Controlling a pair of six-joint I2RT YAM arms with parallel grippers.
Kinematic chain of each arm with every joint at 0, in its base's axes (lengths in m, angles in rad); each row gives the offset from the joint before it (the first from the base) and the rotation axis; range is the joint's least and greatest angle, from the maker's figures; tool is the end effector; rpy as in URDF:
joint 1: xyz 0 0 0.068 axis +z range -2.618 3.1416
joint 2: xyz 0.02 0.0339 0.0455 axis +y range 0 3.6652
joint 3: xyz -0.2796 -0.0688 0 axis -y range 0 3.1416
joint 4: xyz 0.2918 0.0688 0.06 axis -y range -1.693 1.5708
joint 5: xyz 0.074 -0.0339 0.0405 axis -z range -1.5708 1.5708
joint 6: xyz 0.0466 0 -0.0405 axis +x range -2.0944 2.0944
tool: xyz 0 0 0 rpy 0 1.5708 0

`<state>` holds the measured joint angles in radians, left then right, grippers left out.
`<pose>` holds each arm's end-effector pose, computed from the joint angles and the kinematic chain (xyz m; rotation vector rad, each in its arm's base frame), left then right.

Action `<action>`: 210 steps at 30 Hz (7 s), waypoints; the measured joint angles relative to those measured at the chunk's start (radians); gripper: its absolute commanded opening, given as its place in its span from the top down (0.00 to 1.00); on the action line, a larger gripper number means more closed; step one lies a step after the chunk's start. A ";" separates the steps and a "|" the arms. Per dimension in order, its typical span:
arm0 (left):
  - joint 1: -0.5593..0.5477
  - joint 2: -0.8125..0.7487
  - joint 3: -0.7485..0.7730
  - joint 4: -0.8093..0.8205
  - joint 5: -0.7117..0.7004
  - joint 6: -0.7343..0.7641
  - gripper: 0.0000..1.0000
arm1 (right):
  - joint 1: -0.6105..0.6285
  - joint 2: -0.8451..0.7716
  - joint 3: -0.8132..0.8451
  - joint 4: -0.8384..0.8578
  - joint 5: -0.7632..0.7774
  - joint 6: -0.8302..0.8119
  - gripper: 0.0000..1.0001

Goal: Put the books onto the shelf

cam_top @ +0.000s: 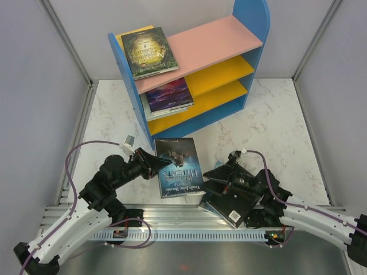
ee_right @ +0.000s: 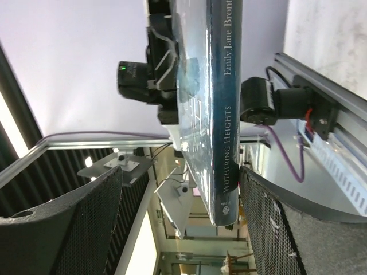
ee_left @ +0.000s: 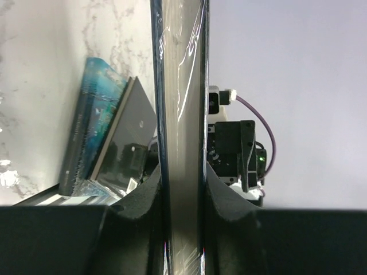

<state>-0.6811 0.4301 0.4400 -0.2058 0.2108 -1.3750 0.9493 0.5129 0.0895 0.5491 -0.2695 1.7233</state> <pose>0.1293 -0.1173 0.2697 -0.5389 2.0231 -1.5804 0.0977 0.1577 0.2004 0.4589 1.9217 2.2159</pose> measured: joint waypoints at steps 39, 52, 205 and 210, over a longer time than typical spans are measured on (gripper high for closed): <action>-0.012 -0.087 0.006 -0.168 -0.177 -0.118 0.98 | 0.197 0.255 0.057 0.064 0.381 0.034 0.61; -0.005 -0.106 0.004 -0.173 -0.185 -0.122 0.98 | 0.182 0.386 0.126 0.105 0.383 0.016 0.88; -0.019 0.051 0.360 -0.757 0.011 0.326 0.35 | 0.817 1.100 1.139 0.169 1.756 -3.130 1.00; -0.019 0.039 0.360 -0.757 0.019 0.330 0.35 | 0.819 0.957 0.994 0.446 1.782 -3.318 1.00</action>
<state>-0.7006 0.4694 0.8005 -0.9627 0.2298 -1.0454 1.7679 1.4696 1.0836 0.9951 1.5127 -1.5951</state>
